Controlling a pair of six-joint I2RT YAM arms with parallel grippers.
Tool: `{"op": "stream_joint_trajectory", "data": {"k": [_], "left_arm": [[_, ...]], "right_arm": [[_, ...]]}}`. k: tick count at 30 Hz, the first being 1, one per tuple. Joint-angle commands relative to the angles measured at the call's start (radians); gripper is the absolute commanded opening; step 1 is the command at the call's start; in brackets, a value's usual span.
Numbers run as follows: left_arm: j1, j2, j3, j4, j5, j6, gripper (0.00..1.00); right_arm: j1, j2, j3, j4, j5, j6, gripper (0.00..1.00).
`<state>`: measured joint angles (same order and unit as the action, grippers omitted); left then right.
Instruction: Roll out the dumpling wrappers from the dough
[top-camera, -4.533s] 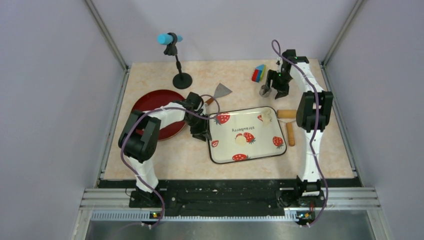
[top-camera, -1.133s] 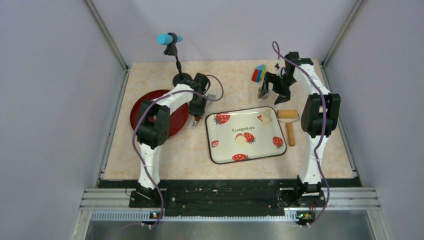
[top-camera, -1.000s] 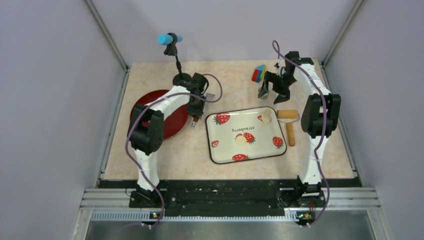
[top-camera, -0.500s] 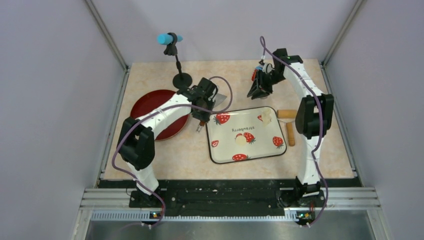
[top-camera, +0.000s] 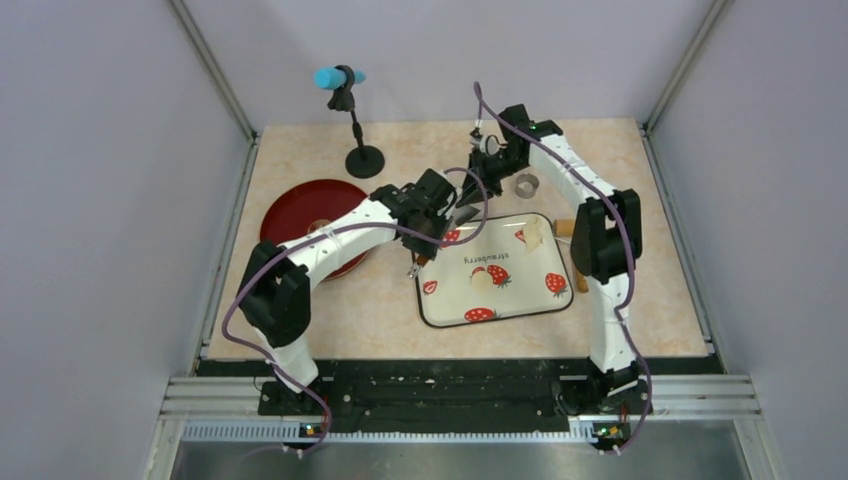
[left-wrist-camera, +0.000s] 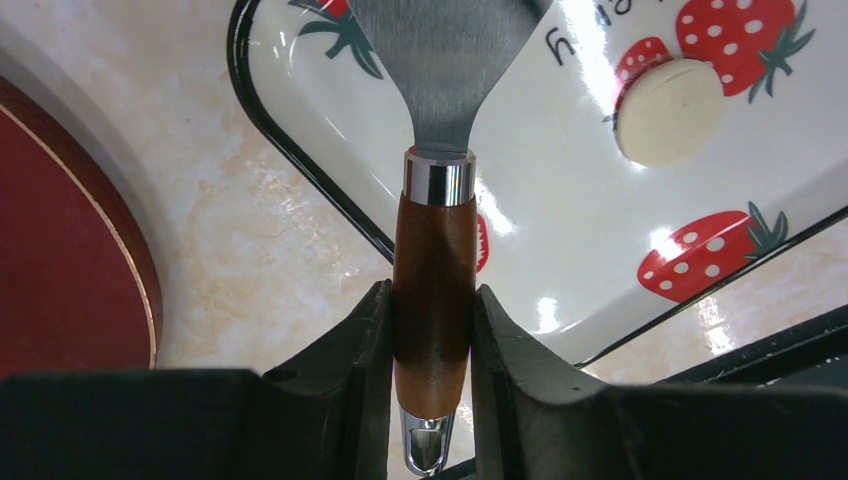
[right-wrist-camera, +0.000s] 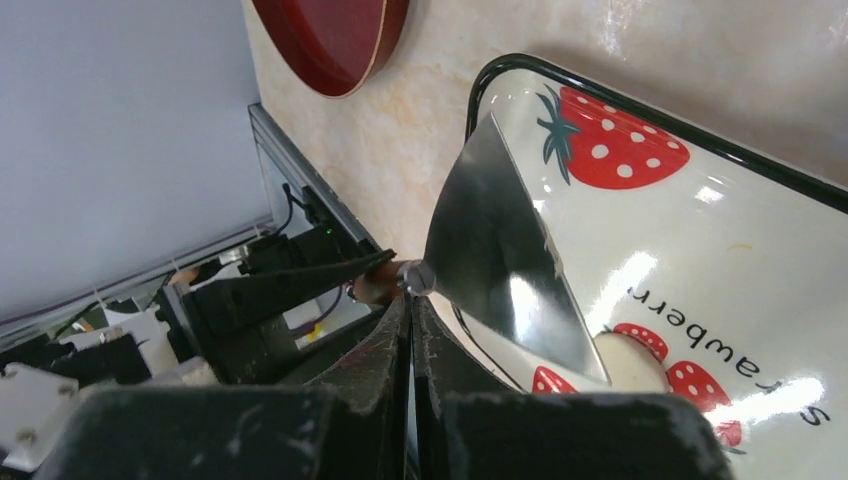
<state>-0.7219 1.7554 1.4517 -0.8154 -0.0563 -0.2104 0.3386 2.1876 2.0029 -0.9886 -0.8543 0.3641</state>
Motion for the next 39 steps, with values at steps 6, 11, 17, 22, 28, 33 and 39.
{"op": "stream_joint_trajectory", "data": {"k": [6, 11, 17, 22, 28, 33, 39], "left_arm": [[-0.019, -0.092, 0.061, 0.053, 0.012, 0.006, 0.0], [-0.018, -0.119, 0.061, 0.078, 0.01, 0.014, 0.0], [-0.018, -0.109, 0.054, 0.077, 0.0, -0.006, 0.0], [-0.004, -0.16, -0.032, 0.187, -0.056, -0.077, 0.0], [0.059, -0.228, -0.135, 0.402, 0.047, -0.132, 0.0], [0.122, -0.261, -0.23, 0.584, 0.191, -0.132, 0.0], [0.247, -0.258, -0.287, 0.636, 0.433, -0.041, 0.0]], "right_arm": [[0.004, 0.025, -0.077, -0.017, 0.079, -0.057, 0.0], [0.005, 0.021, -0.115, -0.026, 0.11, -0.087, 0.0], [0.004, 0.01, -0.049, -0.033, 0.118, -0.083, 0.04], [-0.014, -0.043, 0.04, -0.024, 0.206, -0.072, 0.19], [-0.083, -0.142, -0.014, 0.024, 0.27, -0.06, 0.44], [-0.163, -0.212, -0.116, 0.003, 0.366, -0.104, 0.63], [-0.228, -0.297, -0.295, -0.03, 0.517, -0.172, 0.77]]}}
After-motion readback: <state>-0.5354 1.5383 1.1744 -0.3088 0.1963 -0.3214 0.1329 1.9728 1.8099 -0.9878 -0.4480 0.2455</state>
